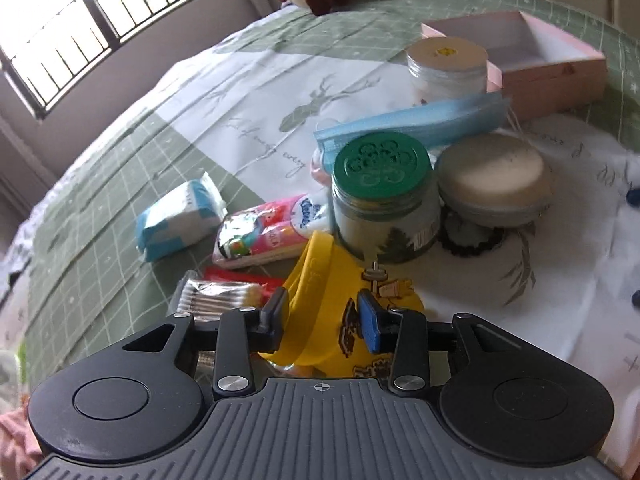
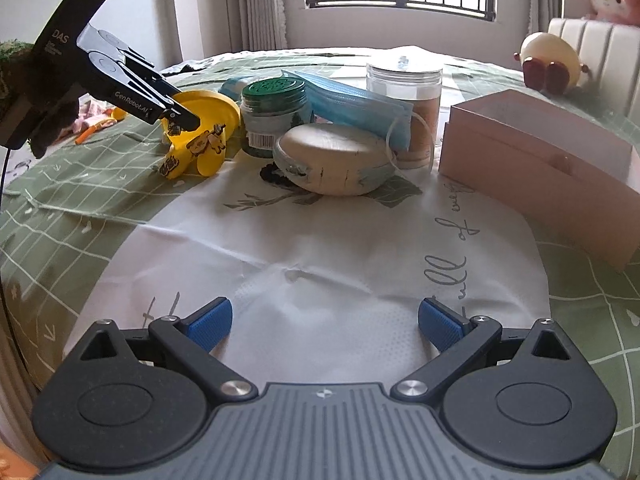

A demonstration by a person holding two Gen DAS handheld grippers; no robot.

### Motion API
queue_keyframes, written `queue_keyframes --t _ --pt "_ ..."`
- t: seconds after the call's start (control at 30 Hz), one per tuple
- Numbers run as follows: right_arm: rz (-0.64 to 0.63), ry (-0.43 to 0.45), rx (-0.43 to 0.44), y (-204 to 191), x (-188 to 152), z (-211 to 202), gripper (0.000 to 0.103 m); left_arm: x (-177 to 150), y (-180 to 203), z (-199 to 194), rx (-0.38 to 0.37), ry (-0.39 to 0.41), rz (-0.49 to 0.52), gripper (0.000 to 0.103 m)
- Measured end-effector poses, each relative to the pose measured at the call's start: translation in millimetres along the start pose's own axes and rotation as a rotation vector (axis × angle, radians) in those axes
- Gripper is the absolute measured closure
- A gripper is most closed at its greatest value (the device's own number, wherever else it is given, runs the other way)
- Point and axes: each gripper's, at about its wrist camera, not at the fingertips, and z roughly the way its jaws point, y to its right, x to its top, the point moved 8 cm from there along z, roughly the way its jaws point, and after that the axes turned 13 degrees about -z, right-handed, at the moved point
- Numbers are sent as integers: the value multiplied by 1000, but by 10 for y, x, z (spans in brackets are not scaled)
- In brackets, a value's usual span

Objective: Organize soft objects
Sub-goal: 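Reach the left gripper to the yellow plastic toy and close on it, then lift the yellow toy with the left gripper while the right gripper approaches the beige case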

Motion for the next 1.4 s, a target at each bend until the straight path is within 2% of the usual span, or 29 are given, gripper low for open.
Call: queue_keyframes --t 0.13,0.2,0.27,0.33,0.37,0.53,0.67,0.93,1.0,1.17,1.23,1.27,1.4 --pt "31 -6 23 24 -15 26 0 -68 130 18 67 27 88 64" --pt "36 -16 22 23 -14 43 0 -78 176 52 75 38 101 66" --pt "30 -30 20 14 -10 54 0 -74 166 107 50 28 46 70" --pt "30 -36 25 16 -5 55 0 -65 138 135 -6 9 -32 80" --pt "34 -34 28 18 -8 49 0 -66 132 126 -35 4 -63 82" --pt "19 -16 13 -10 -17 30 0 -25 85 -101 -135 52 -180 92" --pt "18 -15 -1 -30 6 14 0 -40 -25 -320 -168 108 -303 92" --pt "48 -5 -13 1 25 -44 1 -225 -24 -378 -184 119 -368 93" --pt "51 -8 -16 5 27 -17 1 -252 27 -356 -200 101 -351 93" --pt "16 -11 -41 -47 32 21 1 -256 99 -268 -140 89 -303 90" --pt "14 -10 -38 -48 29 18 1 -252 125 -248 -127 103 -260 80" --pt "14 -10 -36 -43 28 21 1 -256 110 -221 -109 101 -251 80" --pt "5 -3 -35 -45 19 21 1 -373 2 -95 -65 17 -256 70"
